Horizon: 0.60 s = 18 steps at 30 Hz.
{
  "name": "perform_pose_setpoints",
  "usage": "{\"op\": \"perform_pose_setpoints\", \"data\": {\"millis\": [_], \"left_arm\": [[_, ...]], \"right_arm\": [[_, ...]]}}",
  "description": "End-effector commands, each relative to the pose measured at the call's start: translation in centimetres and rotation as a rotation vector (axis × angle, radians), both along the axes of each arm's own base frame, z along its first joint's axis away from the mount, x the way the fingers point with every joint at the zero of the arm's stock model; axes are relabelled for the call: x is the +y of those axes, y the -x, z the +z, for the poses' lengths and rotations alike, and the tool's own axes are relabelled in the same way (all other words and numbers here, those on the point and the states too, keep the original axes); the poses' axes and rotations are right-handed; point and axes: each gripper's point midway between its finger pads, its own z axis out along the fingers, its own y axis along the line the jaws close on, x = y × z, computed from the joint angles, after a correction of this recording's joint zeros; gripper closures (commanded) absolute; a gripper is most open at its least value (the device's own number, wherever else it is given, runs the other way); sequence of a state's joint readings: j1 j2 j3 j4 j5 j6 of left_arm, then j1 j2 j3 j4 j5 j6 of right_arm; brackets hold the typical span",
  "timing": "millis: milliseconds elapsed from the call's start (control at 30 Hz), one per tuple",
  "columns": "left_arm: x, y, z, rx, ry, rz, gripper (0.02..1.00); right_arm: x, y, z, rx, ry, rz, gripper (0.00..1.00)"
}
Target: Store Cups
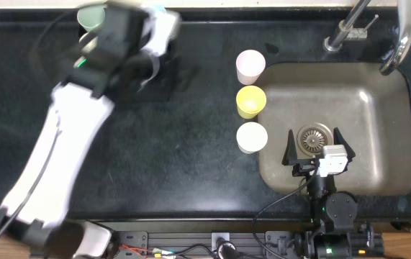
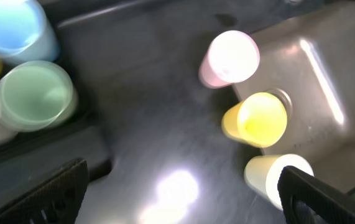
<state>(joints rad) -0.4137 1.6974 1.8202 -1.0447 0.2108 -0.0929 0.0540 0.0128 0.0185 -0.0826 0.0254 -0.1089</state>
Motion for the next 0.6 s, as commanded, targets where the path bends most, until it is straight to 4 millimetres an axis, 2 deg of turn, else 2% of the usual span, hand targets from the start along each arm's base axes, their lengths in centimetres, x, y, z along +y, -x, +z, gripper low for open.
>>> {"op": "perform_pose_setpoints", "data": {"millis": [33, 100, 333, 600], "left_arm": [[-5.1, -1.6, -0.5, 0.001, -0.015, -0.058, 0.018], [-6.4, -2.1, -1.6, 0.025, -0.015, -0.044, 0.018], [-8.5, -3.4, -6.4, 0.084, -0.092, 0.028, 0.018], [-9.4, -5.2, -7.5, 0.018, -0.14, 0.097, 0.029]], "right_arm": [[0.2, 0.0, -0.4, 0.001, 0.003, 0.01, 0.003], [0.2, 0.0, -0.4, 0.001, 0.003, 0.01, 0.003], [0.2, 0.0, -0.4, 0.001, 0.003, 0.01, 0.003], [0.2, 0.0, -0.4, 0.001, 0.003, 0.01, 0.003]]}}
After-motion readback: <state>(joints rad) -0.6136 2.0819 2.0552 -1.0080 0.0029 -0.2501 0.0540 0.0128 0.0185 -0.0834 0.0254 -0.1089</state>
